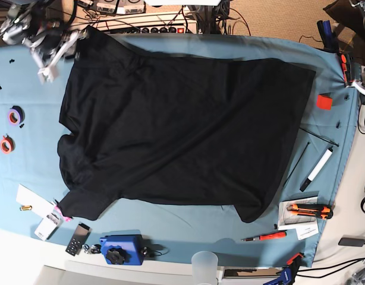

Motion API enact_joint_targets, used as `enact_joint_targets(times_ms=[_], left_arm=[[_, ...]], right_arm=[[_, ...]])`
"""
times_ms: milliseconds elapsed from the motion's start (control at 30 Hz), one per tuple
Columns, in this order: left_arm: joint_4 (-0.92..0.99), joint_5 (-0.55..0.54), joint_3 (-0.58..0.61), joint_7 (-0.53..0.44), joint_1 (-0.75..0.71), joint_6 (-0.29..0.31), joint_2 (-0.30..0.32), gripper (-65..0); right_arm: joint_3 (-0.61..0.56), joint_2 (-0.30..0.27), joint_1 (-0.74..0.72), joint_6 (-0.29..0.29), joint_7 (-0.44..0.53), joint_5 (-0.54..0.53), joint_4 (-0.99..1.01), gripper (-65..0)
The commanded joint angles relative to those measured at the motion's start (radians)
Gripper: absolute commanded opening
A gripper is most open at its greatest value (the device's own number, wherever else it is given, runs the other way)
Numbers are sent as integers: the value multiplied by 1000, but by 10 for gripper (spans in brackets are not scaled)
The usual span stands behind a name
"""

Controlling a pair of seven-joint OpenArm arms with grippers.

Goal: Layout the t-shirt on the table in an organized manner, then fold the t-shirt properly
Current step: 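Grasp the shirt's collar-side corners with both grippers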

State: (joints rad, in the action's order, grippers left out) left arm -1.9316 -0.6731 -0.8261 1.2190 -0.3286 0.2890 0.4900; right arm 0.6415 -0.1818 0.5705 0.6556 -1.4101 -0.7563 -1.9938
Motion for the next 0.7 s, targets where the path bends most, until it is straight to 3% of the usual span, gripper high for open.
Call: enact_joint_targets(times_ms=[0, 167, 333, 567, 667], left_arm=[[-14, -13, -11, -14, 5, 1, 23, -650], [-14, -32, -13, -15, 5, 1, 22, -650], [-14, -39, -13, -15, 5, 1, 20, -650], [-14, -39, -13, -35, 5, 1, 17, -650], [-14, -39, -13, -34, 5, 1, 17, -650]], right_arm=[[7, -4, 14, 4, 14, -11, -13, -408], [-23, 20, 19, 10, 14, 15, -13, -408], [-171, 2, 11, 6, 23, 147, -13, -408], [-389, -78, -45, -4, 51, 307, -14, -408], [-476, -137, -56, -40, 51, 339, -14, -408]])
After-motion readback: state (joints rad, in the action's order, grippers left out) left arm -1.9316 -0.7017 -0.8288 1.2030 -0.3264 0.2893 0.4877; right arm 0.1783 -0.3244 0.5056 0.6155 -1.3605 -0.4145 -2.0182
